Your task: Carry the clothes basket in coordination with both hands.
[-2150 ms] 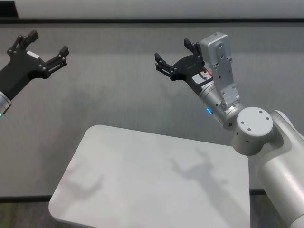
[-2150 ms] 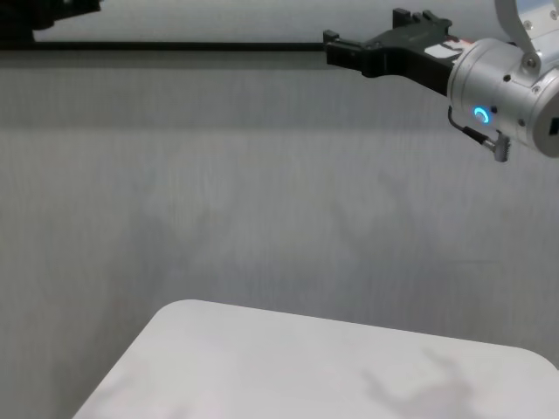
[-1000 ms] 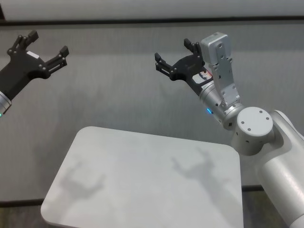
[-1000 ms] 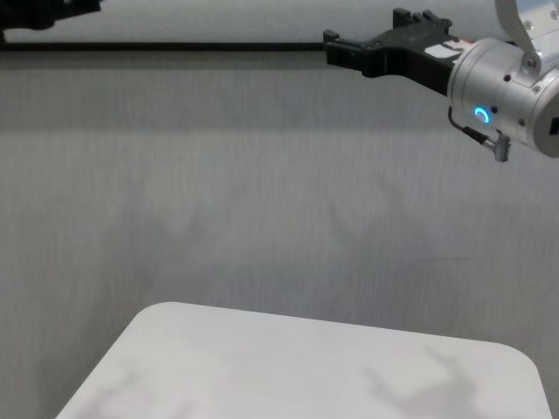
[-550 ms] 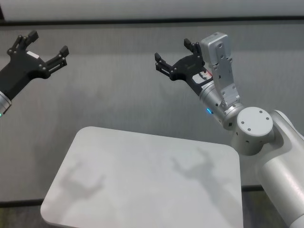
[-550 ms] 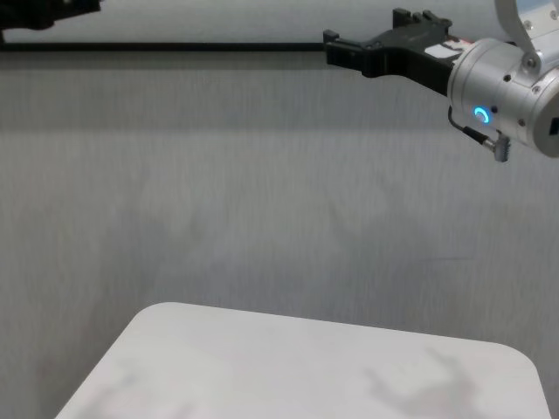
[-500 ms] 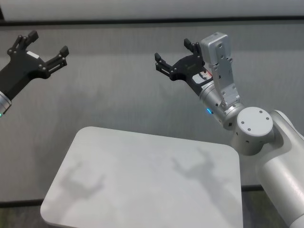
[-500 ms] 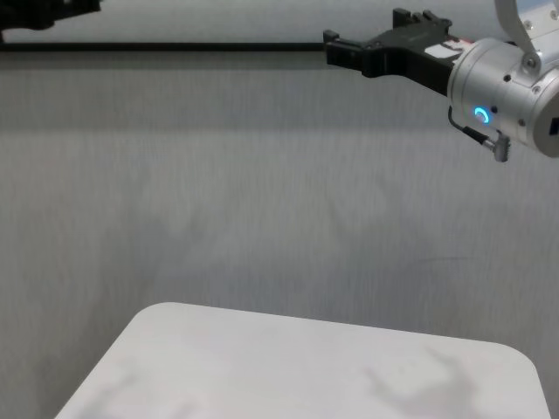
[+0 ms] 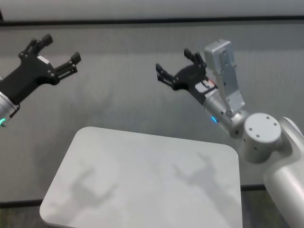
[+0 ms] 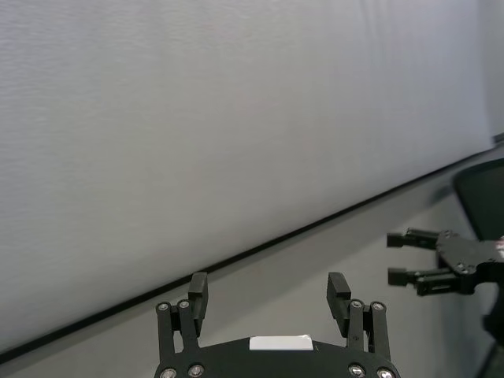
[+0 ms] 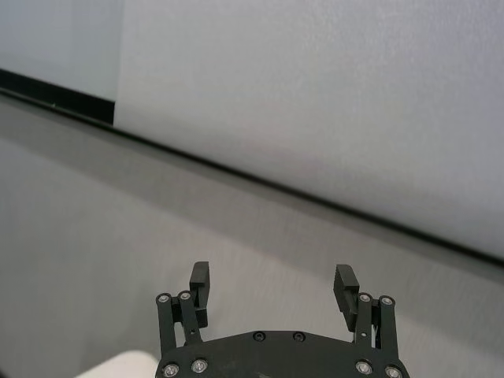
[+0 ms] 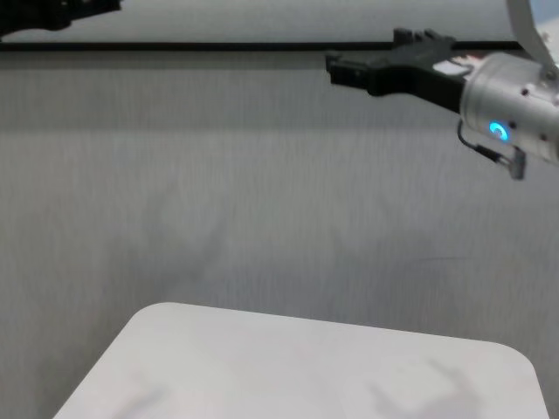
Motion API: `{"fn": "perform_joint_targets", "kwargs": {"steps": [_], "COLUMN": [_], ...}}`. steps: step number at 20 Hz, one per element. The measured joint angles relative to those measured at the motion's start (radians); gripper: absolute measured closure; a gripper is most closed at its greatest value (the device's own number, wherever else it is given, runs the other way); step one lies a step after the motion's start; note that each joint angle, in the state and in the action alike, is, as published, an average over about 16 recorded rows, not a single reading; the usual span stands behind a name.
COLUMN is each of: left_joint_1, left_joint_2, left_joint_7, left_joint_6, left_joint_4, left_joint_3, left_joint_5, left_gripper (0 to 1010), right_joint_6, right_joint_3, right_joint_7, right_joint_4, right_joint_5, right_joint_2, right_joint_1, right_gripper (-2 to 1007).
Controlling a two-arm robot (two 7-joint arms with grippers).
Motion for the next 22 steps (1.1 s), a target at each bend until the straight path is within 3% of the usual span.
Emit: {"fn": "perform_joint_targets", "kwargs": {"steps": [8,10,15,22], "left_joint_1": [0.007,0.012,0.031,0.06], "left_joint_2": [0.021,0.027,0.048,0.087], "left_joint_7": [-0.051,-0.047,-0.034,-0.044], "left_joint_6": [0.01,0.029,0.118,0.288], "left_joint_4": [-0.014,-0.021,-0.05,-0.101], "left_joint_3": [0.028,0.032,0.035,0.041], "left_joint_5": [-0.048,-0.059,-0.101,-0.189], "left_gripper": [8,8,8,8], "right_joint_6": [0.059,0.067,0.073,0.067], "right_joint_3": [0.017,0.019,0.022,0.025], "right_joint_7": [0.028,0.031,0.033,0.034], "right_joint_4": [-0.099,-0.117,-0.138,-0.146], "right_joint_5": [0.017,0.019,0.02,0.016], "right_joint_2": [0.033,0.038,0.044,0.049], "right_joint_1": [-0.076,-0.088,-0.102,-0.103], "right_gripper": [5,5,5,4]}}
